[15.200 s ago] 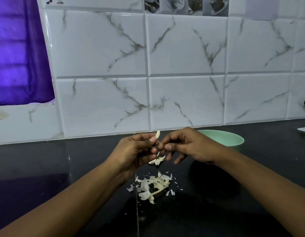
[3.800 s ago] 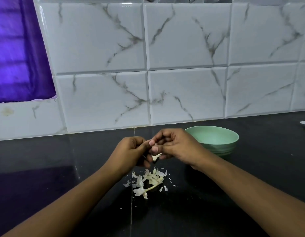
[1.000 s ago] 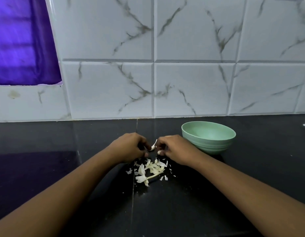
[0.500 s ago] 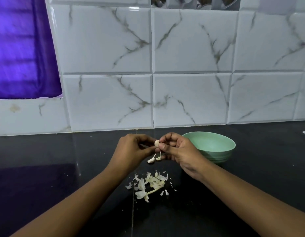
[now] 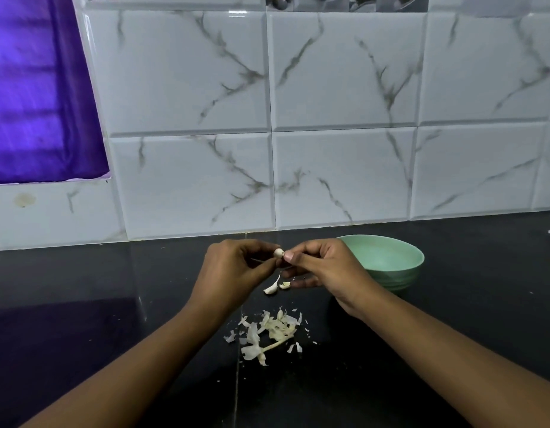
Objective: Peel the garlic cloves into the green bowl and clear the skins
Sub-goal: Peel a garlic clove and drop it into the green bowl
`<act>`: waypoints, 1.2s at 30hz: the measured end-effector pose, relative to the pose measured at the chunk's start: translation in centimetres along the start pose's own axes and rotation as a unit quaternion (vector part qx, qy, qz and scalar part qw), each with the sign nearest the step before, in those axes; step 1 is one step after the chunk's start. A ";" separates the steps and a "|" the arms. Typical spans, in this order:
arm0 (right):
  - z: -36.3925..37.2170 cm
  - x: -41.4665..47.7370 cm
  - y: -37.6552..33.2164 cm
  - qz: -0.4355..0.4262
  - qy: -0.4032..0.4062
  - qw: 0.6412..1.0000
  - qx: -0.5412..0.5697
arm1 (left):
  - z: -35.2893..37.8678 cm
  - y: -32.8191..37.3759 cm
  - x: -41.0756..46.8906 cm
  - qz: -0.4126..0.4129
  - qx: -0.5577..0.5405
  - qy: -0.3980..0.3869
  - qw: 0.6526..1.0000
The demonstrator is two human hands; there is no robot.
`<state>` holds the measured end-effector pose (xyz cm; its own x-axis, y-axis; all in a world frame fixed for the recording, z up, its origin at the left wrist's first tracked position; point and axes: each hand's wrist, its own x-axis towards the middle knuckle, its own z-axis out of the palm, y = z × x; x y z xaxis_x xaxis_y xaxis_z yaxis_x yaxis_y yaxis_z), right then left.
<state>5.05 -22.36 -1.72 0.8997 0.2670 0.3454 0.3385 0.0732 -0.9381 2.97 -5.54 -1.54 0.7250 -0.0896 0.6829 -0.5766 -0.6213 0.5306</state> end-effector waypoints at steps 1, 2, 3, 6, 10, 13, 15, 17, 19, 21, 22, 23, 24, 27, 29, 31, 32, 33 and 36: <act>0.0 0.0 -0.1 0.004 -0.002 1.000 0.005 | 0.0 0.0 0.0 0.000 0.002 0.003 1.000; 0.0 -0.1 -0.2 0.008 -0.004 1.000 0.010 | 0.0 0.1 0.0 -0.001 0.003 0.006 1.000; 0.0 -0.2 -0.3 0.011 -0.005 1.000 0.014 | 0.0 0.2 0.0 -0.001 0.006 0.010 1.000; -0.1 -0.2 -0.5 0.014 -0.003 1.000 0.019 | 0.0 0.2 0.1 -0.001 0.011 0.012 1.000; -0.3 -0.2 -0.8 0.017 0.000 1.000 0.025 | 0.1 0.2 0.1 0.009 0.023 0.006 1.000; -0.3 -0.2 -0.9 0.022 -0.001 0.999 0.024 | 0.2 0.1 0.0 0.019 0.034 0.001 0.999; -0.4 -0.2 -1.0 0.032 -0.005 0.999 0.023 | 0.3 0.1 0.0 0.022 0.037 0.001 0.999; -0.4 -0.1 -1.0 0.037 -0.006 0.999 0.012 | 0.2 0.1 0.0 0.030 0.054 -0.003 0.998; -0.4 -0.2 -0.9 0.033 -0.004 0.999 -0.018 | 0.2 0.0 0.0 0.048 0.085 -0.011 0.995; -0.2 -0.2 -0.8 0.021 -0.002 0.999 -0.047 | 0.2 0.0 0.0 0.069 0.104 -0.014 0.992; -0.1 -0.2 -0.7 0.015 0.002 0.998 -0.056 | 0.2 -0.1 -0.1 0.078 0.106 -0.013 0.991; 0.0 -0.2 -0.6 0.011 0.007 0.998 -0.062 | 0.2 -0.1 -0.1 0.085 0.106 -0.012 0.991; 0.0 -0.3 -0.5 0.008 0.012 0.998 -0.065 | 0.3 -0.1 -0.1 0.092 0.109 -0.013 0.990; 0.3 -0.4 -0.3 0.007 0.019 0.998 -0.056 | 0.3 -0.2 -0.1 0.104 0.112 -0.017 0.988; 0.4 -0.5 -0.3 0.008 0.023 0.999 -0.045 | 0.3 -0.2 -0.1 0.100 0.092 -0.015 0.991; 0.4 -0.4 -0.5 0.013 0.020 0.999 -0.027 | 0.4 -0.1 -0.1 0.087 0.044 -0.017 0.995; 0.4 -0.4 -0.5 0.018 0.016 1.000 -0.017 | 0.4 0.0 -0.2 0.080 0.015 -0.019 0.996; 0.4 -0.4 -0.6 0.022 0.011 1.000 -0.007 | 0.4 0.0 -0.2 0.077 -0.010 -0.021 0.997; 0.3 -0.4 -0.7 0.037 0.000 0.999 0.025 | 0.5 -0.1 -0.5 0.075 -0.054 -0.021 0.996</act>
<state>4.34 -22.19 -1.19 0.9218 0.2733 0.2748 0.2565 0.1013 -0.9612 2.87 -5.83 -2.14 0.6425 -0.2092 0.7372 -0.7143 -0.5117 0.4773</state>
